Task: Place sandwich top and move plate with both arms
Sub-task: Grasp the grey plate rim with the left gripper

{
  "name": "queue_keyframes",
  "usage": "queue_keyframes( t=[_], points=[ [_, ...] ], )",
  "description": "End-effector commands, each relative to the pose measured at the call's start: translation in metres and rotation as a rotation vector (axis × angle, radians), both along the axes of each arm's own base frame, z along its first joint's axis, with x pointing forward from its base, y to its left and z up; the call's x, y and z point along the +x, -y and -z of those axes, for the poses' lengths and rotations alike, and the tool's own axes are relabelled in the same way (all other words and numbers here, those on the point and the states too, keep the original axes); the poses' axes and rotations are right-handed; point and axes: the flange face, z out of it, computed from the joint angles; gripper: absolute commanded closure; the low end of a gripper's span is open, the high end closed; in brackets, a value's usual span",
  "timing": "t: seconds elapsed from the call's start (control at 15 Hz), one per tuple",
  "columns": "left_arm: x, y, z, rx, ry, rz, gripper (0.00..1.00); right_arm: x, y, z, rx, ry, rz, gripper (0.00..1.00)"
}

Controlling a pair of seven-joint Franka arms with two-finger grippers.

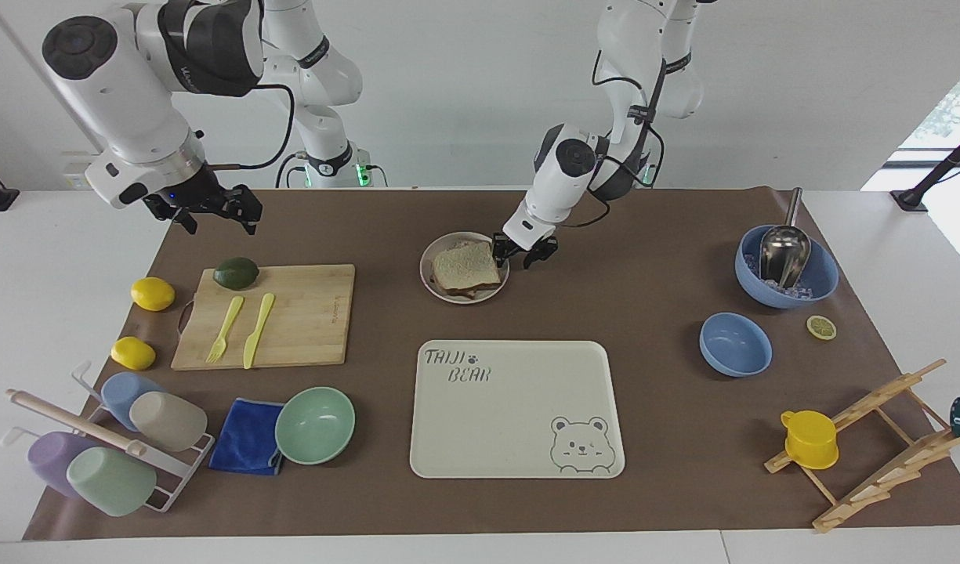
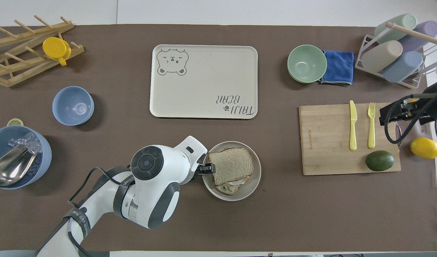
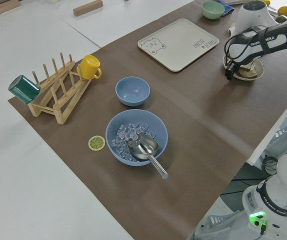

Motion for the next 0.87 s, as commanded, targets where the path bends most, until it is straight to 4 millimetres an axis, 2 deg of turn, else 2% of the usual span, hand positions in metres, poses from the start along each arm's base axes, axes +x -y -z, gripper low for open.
queue_keyframes(
  t=[0.0, 0.27, 0.47, 0.67, 0.8],
  points=[
    [-0.006, 0.003, 0.003, -0.013, 0.001, -0.02, 0.45, -0.006, 0.002, -0.002, -0.001, -0.006, -0.015, 0.0],
    [-0.01, 0.008, 0.009, -0.012, 0.0, -0.022, 0.46, -0.007, 0.003, -0.003, -0.001, -0.005, -0.014, 0.0],
    [-0.014, 0.014, 0.01, -0.011, 0.0, -0.028, 0.52, -0.007, 0.002, -0.003, -0.001, -0.005, -0.015, 0.0],
    [-0.015, 0.015, 0.011, -0.01, -0.001, -0.036, 0.71, -0.007, 0.002, -0.003, -0.001, -0.005, -0.015, 0.0],
    [-0.014, 0.015, 0.009, -0.012, 0.002, -0.038, 0.9, -0.007, 0.002, -0.003, -0.001, -0.005, -0.015, 0.0]
  ],
)
